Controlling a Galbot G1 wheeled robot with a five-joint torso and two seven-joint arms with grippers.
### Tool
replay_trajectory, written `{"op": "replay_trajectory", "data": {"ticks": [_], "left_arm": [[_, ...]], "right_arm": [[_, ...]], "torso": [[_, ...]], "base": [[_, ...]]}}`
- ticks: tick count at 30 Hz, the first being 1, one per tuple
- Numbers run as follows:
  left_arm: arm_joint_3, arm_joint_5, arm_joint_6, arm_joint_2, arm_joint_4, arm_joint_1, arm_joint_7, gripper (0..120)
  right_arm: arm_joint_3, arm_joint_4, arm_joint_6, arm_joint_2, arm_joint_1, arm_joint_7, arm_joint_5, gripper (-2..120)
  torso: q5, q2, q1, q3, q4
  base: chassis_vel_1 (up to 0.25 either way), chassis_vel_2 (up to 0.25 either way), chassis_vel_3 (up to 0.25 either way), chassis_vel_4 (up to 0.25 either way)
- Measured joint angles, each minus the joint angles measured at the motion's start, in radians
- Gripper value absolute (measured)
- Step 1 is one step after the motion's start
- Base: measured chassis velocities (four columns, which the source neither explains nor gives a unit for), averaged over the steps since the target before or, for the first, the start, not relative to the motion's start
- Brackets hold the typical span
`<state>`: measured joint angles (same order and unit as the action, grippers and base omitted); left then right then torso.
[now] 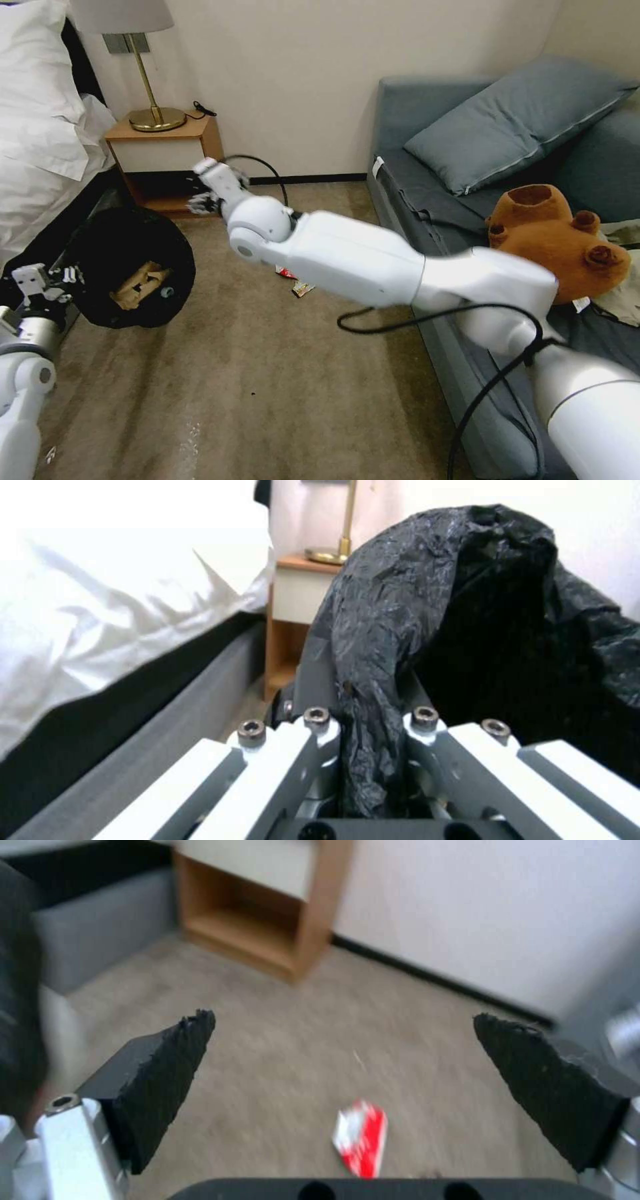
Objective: Pick up the trash bin, then pick up the garbage on the floor and place it into the trash bin.
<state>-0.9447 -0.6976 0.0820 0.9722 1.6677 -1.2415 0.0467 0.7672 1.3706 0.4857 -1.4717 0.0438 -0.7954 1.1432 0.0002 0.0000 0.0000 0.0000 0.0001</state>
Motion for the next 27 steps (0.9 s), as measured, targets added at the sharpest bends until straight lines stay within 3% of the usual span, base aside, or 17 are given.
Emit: {"op": "replay_trajectory", "data": {"ticks": [5,12,22,27], "left_arm": [[-0.015,-0.019,0.011,-0.020,0.009,0.006,-0.008,5],[-0.024,-0.030,0.025,-0.028,0.030,0.007,-0.022,5],[-0.028,0.001,0.027,0.004,0.065,-0.034,-0.029,5],[-0.034,0.015,0.027,0.006,0.078,-0.054,-0.034,5]], "right_arm": [[-0.037,0.053,0.003,0.064,-0.083,-0.057,0.016,100],[-0.100,0.078,-0.011,0.100,-0.182,-0.057,-0.073,100],[-0.254,0.032,-0.075,0.086,-0.367,0.107,-0.310,100],[-0.271,0.019,-0.085,0.079,-0.382,0.145,-0.346,100]], "torso": [[0.0000,0.000,0.000,0.000,-0.0005],[0.0000,0.000,0.000,0.000,-0.0001],[-0.0002,0.000,0.000,0.000,-0.0002],[-0.0002,0.000,0.000,0.000,-0.0001]], "base": [[0.000,0.000,0.000,0.000],[0.000,0.000,0.000,0.000],[0.000,0.000,0.000,0.000],[0.000,0.000,0.000,0.000]]}}
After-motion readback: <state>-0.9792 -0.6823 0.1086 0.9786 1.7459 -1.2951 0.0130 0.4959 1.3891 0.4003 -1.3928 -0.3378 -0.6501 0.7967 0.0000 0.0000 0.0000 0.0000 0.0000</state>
